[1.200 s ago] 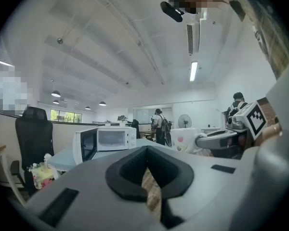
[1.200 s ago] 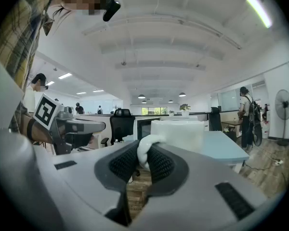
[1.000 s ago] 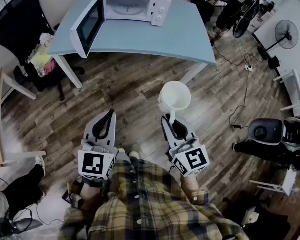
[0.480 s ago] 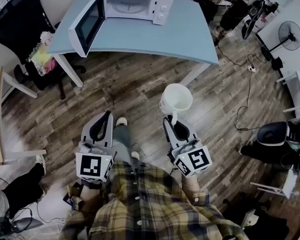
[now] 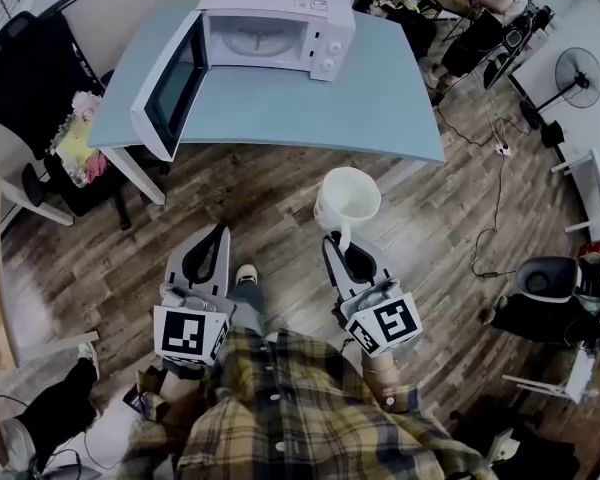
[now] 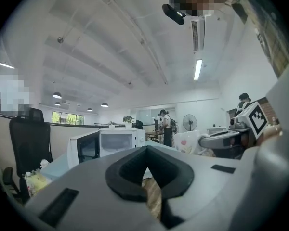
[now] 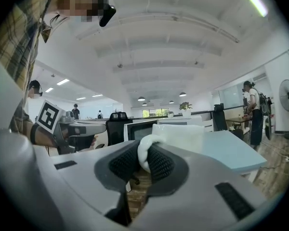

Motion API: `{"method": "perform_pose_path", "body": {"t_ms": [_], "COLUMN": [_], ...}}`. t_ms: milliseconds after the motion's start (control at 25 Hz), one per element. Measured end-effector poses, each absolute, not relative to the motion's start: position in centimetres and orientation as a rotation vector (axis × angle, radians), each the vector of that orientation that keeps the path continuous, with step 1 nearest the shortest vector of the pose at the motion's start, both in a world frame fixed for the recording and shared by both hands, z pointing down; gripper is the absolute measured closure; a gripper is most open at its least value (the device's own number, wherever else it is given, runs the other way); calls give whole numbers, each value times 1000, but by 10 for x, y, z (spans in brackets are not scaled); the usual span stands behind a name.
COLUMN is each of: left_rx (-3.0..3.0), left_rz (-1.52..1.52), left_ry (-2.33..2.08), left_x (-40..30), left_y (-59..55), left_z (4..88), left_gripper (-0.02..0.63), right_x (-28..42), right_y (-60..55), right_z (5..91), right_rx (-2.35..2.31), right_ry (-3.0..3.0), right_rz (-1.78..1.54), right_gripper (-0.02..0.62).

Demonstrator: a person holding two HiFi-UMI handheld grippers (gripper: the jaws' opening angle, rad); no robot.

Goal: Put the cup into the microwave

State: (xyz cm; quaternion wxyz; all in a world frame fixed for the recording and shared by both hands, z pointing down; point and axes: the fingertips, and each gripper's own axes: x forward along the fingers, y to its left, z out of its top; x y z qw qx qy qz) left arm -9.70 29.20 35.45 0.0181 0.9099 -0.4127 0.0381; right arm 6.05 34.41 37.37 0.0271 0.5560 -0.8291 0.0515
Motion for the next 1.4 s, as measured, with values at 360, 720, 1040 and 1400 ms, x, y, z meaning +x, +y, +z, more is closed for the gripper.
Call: {"method": "perform_pose_path", "body": {"t_ms": [360, 720, 1040, 1400], "left_rx": [2864, 2861, 2799, 2781], "left_rz": [113, 115, 171, 161], "left_ry": [-1202, -1162, -1158, -1243], "left_x": [-87, -91, -93, -74], "left_y": [207, 151, 127, 56], "left_z": [350, 356, 379, 382], "left_gripper": [614, 614, 614, 614], "right_x": [59, 56, 50, 66], "right_y": [265, 208, 176, 95], "right_z": [362, 366, 376, 386], "right_rx": [1767, 1806, 1760, 1667], "right_ry": [-2552, -2528, -2550, -2616], "right_rz": [128, 161, 196, 204], "right_gripper": [547, 548, 548, 549]}}
